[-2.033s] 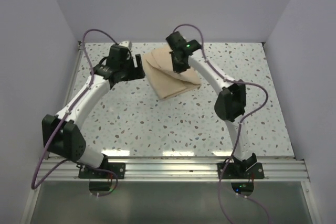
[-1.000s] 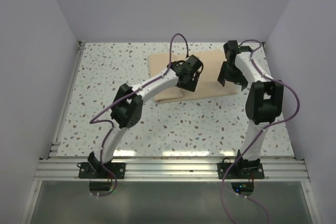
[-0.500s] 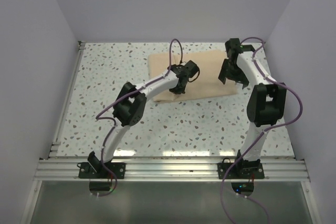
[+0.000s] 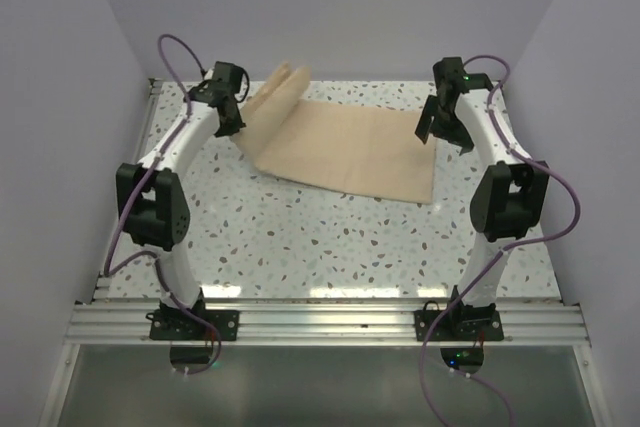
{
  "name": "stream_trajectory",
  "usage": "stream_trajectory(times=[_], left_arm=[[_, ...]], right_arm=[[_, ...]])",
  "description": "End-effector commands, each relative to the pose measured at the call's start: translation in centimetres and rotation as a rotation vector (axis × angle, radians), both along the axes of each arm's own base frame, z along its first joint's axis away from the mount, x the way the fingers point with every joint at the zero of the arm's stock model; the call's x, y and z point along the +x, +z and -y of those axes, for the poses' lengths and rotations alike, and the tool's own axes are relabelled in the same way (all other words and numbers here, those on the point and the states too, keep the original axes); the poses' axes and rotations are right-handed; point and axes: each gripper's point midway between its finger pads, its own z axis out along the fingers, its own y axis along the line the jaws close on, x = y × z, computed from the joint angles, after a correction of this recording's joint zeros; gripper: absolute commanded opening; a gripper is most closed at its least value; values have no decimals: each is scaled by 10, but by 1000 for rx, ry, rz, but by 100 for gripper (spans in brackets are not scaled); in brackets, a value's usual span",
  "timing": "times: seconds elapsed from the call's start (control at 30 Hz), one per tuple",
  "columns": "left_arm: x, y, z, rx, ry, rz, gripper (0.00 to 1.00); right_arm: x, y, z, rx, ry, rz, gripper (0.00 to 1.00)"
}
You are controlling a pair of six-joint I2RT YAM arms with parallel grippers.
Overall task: Open and lay out the surgical kit
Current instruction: Open the surgical kit at the center of the board.
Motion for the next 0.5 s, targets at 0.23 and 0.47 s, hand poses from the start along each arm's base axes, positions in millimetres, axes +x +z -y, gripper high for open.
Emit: stream_trajectory(times=[0.23,0.47], left_arm=[[-39,-60,-87,-109,222,-130,100],[-64,-65,-83,-131,195,-142,98]], right_arm=[[23,27,-9,34,29,62,99],[48,20,-9,60,32,96,98]])
